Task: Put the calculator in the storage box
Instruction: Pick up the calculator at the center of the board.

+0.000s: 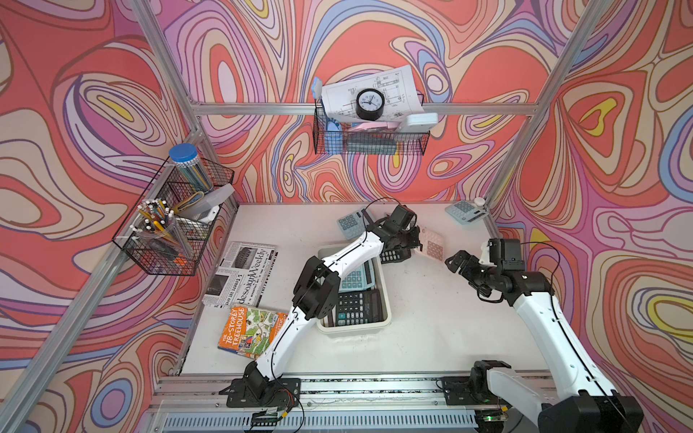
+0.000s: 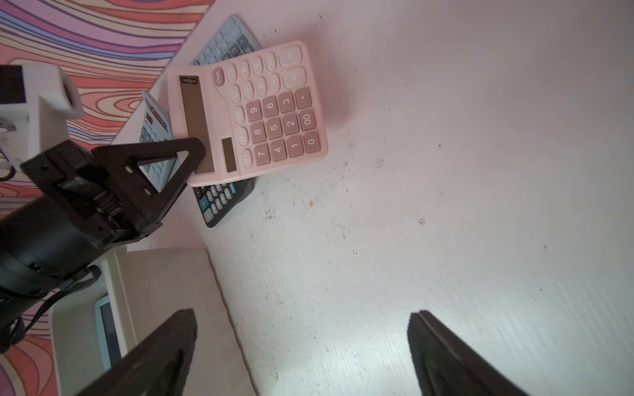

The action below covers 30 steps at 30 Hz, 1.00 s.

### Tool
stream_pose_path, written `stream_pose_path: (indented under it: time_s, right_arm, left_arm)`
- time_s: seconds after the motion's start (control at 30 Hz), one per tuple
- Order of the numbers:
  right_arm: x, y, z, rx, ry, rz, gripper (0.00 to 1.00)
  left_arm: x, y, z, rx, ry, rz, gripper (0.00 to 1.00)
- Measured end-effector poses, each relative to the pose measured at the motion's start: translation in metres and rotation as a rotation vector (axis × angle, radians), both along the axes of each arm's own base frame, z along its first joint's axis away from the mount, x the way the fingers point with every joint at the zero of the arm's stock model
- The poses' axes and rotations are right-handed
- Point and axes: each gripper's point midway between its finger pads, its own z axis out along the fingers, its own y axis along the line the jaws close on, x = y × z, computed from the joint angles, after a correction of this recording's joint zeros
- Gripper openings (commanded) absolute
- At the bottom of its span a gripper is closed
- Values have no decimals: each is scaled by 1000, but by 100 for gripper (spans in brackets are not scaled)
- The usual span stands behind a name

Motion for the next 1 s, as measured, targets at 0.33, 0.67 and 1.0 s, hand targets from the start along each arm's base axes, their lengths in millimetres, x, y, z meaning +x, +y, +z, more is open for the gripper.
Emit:
stream_pose_path:
  time_s: [0.33, 0.67, 1.0]
  right_arm:
    - [2, 1, 43, -6, -95, 15, 98]
    - [2, 31, 83, 111, -243, 150, 97]
    - [2, 84, 78, 432, -320, 361, 91]
  left_arm:
    - [-45, 43, 97, -110, -103, -12, 0]
    - [-93, 114, 103, -160, -86, 39, 0]
    - [-139, 193, 121, -245, -106, 140, 0]
